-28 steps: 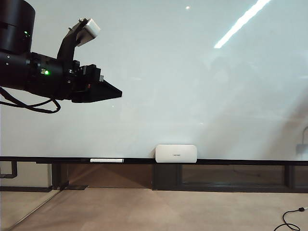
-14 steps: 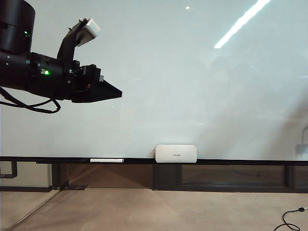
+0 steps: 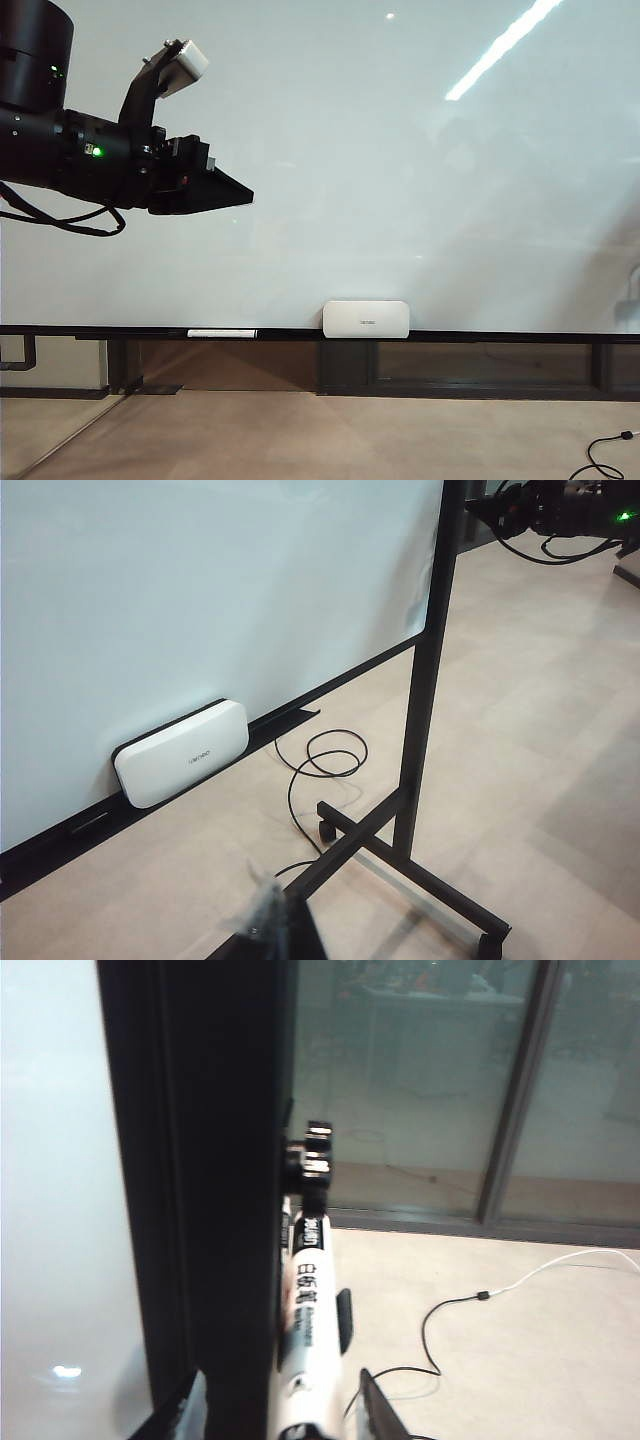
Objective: Reach to the right to find the marker pen, pick it up, and write the number 11 on the whiteboard.
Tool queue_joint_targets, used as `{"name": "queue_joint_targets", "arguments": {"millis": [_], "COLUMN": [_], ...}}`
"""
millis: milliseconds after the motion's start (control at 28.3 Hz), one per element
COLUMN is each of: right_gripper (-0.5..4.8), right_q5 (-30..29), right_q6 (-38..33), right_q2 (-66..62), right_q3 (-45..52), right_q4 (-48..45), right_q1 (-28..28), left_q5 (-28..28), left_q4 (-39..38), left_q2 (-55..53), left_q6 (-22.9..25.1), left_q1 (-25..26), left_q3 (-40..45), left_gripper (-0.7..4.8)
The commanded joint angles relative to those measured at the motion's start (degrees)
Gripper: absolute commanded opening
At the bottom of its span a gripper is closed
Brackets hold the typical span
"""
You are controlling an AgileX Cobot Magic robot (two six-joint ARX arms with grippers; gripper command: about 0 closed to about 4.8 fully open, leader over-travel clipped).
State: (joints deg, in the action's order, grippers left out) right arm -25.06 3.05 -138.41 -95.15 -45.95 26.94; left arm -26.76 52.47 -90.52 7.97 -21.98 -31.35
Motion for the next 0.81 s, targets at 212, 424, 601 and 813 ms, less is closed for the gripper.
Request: {"name": "queue_joint_targets", "arguments": {"millis": [212, 424, 601, 813], "right_gripper": [2.12, 2.12, 2.11, 2.12], "right_q5": [3.1, 3.3, 3.1, 2.5], "right_q6": [0.4, 0.4, 0.4, 0.4], "right_q2": [0.4, 0.4, 0.0, -1.4], "right_q3": [-0.2, -0.2, -0.2, -0.2], "right_q4": [-1.2, -1.9, -1.9, -3.0], "right_q1": [0.1, 0.1, 0.1, 0.1], "left_q5": [-0.2, -0.2, -0.2, -0.2], "left_q4": [0.4, 0.4, 0.7, 0.9], "left_q2": [0.1, 0.1, 0.1, 0.1], "left_q6": [0.2, 0.2, 0.2, 0.3], "left_q1": [-0.1, -0.1, -0.1, -0.1], "left_q3": [-0.1, -0.1, -0.1, -0.1], "left_gripper": [-0.06, -0.06, -0.06, -0.06]}}
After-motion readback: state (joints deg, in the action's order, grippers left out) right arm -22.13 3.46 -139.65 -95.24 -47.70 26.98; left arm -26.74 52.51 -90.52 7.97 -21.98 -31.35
